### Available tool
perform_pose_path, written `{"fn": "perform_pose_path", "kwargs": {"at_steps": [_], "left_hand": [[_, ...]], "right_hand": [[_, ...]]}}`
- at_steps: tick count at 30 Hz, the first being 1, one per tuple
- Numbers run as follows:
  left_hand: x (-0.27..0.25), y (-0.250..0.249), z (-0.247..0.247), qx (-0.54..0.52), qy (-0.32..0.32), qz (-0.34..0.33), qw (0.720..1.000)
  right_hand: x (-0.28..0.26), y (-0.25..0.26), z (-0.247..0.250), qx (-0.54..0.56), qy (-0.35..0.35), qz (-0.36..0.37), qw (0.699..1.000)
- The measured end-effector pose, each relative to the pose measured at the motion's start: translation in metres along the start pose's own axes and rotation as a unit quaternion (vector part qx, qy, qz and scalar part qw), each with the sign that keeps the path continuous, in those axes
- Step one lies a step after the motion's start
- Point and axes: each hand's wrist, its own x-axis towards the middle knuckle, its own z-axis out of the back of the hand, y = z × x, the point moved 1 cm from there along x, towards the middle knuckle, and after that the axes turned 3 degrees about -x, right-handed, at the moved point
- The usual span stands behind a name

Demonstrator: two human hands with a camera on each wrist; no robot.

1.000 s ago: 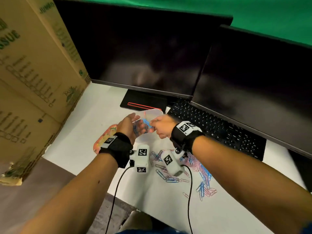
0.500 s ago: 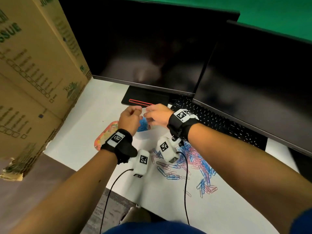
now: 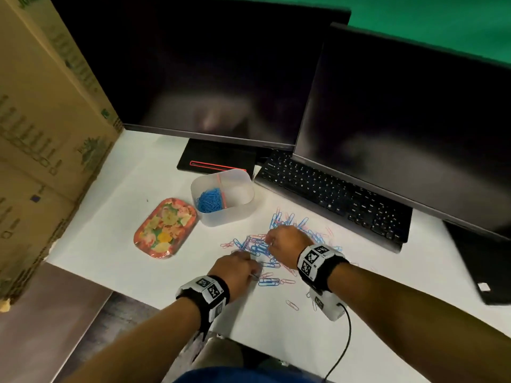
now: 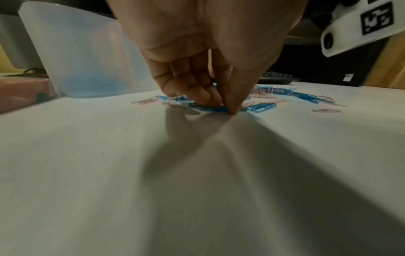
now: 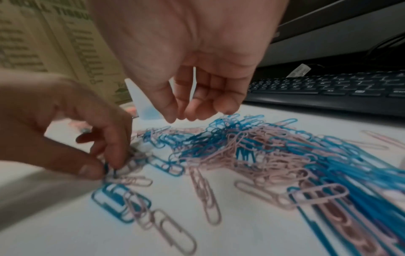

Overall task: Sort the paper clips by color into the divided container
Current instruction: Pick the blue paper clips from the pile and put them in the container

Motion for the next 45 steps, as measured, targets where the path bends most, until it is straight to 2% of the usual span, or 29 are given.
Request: {"fn": "perform_pose_path", "kwargs": {"at_steps": [4,8,11,15,21,23,27,31,34,36,38,41,43,45], "left_hand": [[0.002,0.003,-0.002,0.014,0.005,0.019,1.0],[-0.001,0.009,0.002,-0.029,-0.036,0.027,0.999],[-0.004,0.015,0.009,-0.111,-0.084,0.064,0.988],[-0.003,0.031,0.025,-0.232,-0.153,0.111,0.954],[0.015,0.055,0.031,-0.323,-0.145,0.184,0.917],[0.019,0.058,0.03,-0.394,-0.132,0.219,0.883],[0.026,0.054,0.036,-0.538,-0.133,0.276,0.785],[0.032,0.049,0.044,-0.616,-0.133,0.313,0.711],[0.033,0.041,0.048,-0.707,-0.13,0.317,0.618],[0.03,0.037,0.052,-0.751,-0.117,0.303,0.576],[0.026,0.033,0.061,-0.774,-0.106,0.283,0.557],[0.018,0.028,0.089,-0.785,-0.115,0.236,0.562],[0.016,0.031,0.113,-0.783,-0.157,0.218,0.561],[0.019,0.042,0.134,-0.782,-0.214,0.229,0.538]], "right_hand": [[0.005,0.01,-0.014,-0.089,0.003,0.028,0.996],[0.01,0.014,-0.023,-0.113,-0.014,0.023,0.993],[0.012,0.013,-0.025,-0.091,-0.024,0.025,0.995],[0.012,0.009,-0.025,-0.046,-0.021,0.029,0.998],[0.01,-0.005,-0.02,0.101,-0.031,0.019,0.994],[0.007,-0.008,-0.015,0.162,-0.034,0.0,0.986],[0.006,-0.015,-0.011,0.315,-0.036,-0.036,0.948],[-0.002,-0.013,-0.004,0.49,-0.002,-0.062,0.87],[-0.007,-0.008,0.005,0.58,0.025,-0.078,0.81],[-0.01,0.0,0.012,0.619,0.046,-0.077,0.781],[-0.008,0.014,0.023,0.62,0.063,-0.056,0.78],[0.007,0.041,0.041,0.575,0.062,-0.02,0.815],[0.024,0.061,0.05,0.537,0.047,-0.011,0.843],[0.042,0.082,0.059,0.497,0.033,-0.011,0.867]]}}
